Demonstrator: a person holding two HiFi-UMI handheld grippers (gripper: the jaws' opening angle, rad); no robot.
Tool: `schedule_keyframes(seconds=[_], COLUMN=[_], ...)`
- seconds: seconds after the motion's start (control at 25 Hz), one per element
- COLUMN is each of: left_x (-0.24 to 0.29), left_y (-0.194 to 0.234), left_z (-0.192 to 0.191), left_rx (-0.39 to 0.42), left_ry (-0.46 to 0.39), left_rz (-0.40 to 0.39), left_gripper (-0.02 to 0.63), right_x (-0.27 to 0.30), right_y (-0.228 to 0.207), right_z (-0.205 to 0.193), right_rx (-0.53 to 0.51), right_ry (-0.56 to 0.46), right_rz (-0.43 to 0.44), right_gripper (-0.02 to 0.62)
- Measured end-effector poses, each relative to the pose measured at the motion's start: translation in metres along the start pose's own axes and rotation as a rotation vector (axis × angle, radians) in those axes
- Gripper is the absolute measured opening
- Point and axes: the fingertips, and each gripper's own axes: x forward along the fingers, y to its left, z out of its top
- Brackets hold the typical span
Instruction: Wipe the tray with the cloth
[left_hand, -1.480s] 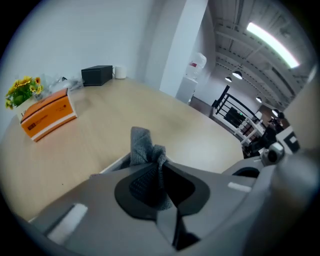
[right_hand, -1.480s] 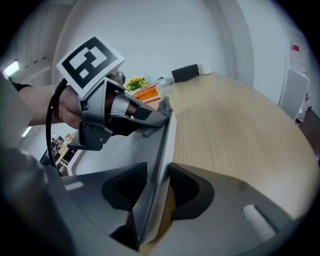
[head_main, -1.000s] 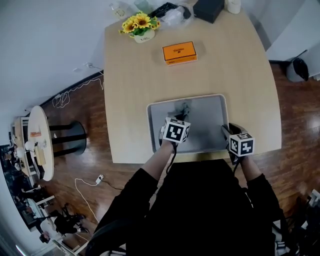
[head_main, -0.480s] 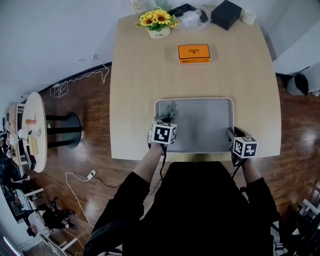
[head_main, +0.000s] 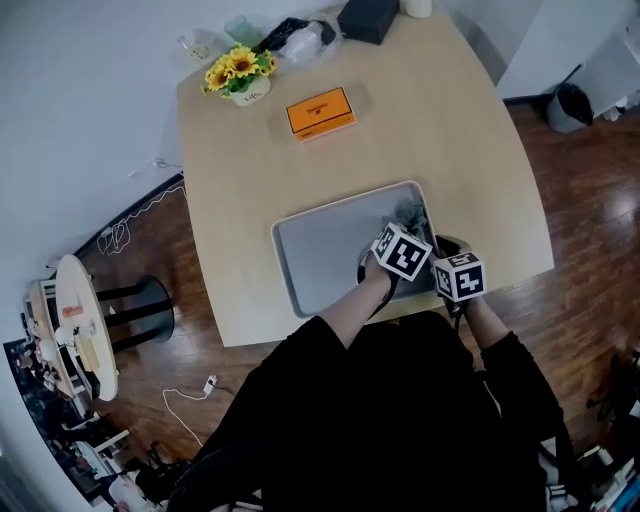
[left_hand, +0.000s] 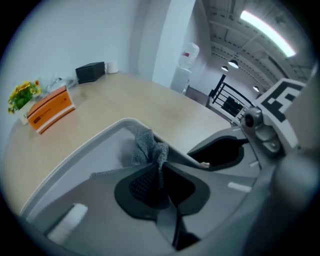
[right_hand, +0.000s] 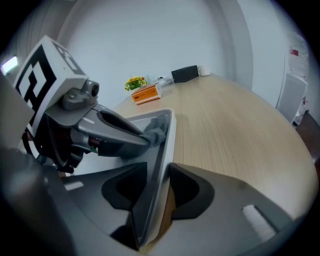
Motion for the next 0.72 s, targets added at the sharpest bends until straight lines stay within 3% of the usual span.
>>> schedule_keyframes(seconds=[0.16,0.24,0.44,0.6,0.72], left_x=[0.010,0.004,-0.038,-0.081,-0.110], left_y=[-0.018,-0.016,0.020,0.069,0.103], left_z=[0.011,0.001,-0.053,-0.118,-0.167], left_rx=[0.076,0.061,-0.132,-0.263,-0.305], left_ry=[0.002,0.011,-0.018,-0.027,-0.026], left_rz=[-0.006,-0.026,-0.022,0.072,0.157], left_gripper=[0.005,0.005,0.005,0.005,0.005], right_x=[-0.003,-0.004,-0.005,-0.004,-0.001], right_y=[-0.005,-0.006,-0.009,-0.009,-0.009], right_z=[0.000,-0.001,-0.002,-0.002,-0.002], right_rx=[-0.004,0.000,-0.001,0.006,0.007], right_ry=[0.004,0.006,-0.005,-0.001,-0.001], right_rz=[0.007,0.015,0.016,0.010,-0.007], right_gripper=[0.146,0.146,0.146,0.146,0.146])
